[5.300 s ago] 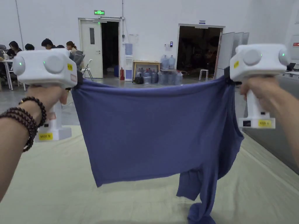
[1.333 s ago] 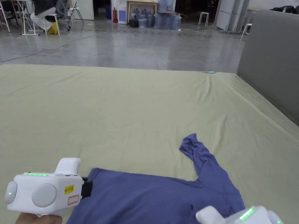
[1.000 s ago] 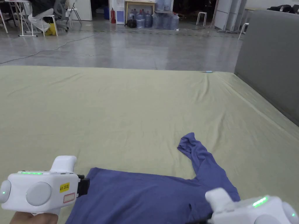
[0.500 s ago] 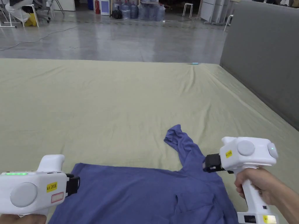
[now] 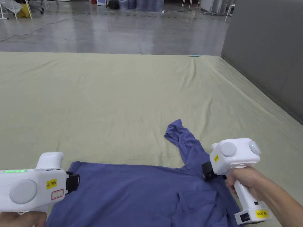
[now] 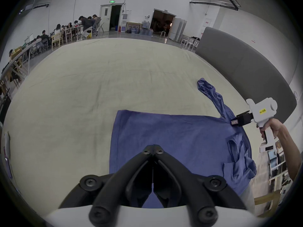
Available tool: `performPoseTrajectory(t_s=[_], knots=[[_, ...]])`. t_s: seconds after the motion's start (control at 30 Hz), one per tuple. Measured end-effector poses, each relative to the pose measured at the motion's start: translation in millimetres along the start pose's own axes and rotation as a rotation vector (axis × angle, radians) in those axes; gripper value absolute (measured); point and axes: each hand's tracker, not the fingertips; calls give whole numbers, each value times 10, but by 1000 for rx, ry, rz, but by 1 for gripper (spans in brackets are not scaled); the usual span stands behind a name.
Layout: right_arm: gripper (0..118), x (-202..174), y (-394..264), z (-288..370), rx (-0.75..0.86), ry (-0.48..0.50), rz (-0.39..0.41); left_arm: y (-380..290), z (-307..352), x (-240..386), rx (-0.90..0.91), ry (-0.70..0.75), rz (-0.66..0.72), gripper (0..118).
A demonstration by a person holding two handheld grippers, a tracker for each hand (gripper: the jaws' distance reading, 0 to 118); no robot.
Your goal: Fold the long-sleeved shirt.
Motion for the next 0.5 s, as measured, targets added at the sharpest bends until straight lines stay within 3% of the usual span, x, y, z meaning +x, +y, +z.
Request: performPoseTrajectory(t_s=[0.03, 0.07, 0.1, 0.13, 0.2, 0.5], knots=[[1, -5, -15, 44, 17, 1, 13, 44, -38, -4, 1, 8, 1, 0], [1, 24, -7, 63, 24, 23, 4, 102, -85, -11, 6, 27, 7, 0], [1, 44, -1, 65, 23, 81, -29, 158, -131, -22, 14, 48, 14, 18], [1, 52, 6, 52, 12, 57, -40, 236, -198, -51, 32, 78, 28, 41], [1, 30, -10, 18, 14, 52, -14, 407, -379, -118, 29, 144, 63, 95], [1, 48, -13, -41, 16, 60, -9, 701, -1282, -262, -201, 291, -19, 90]])
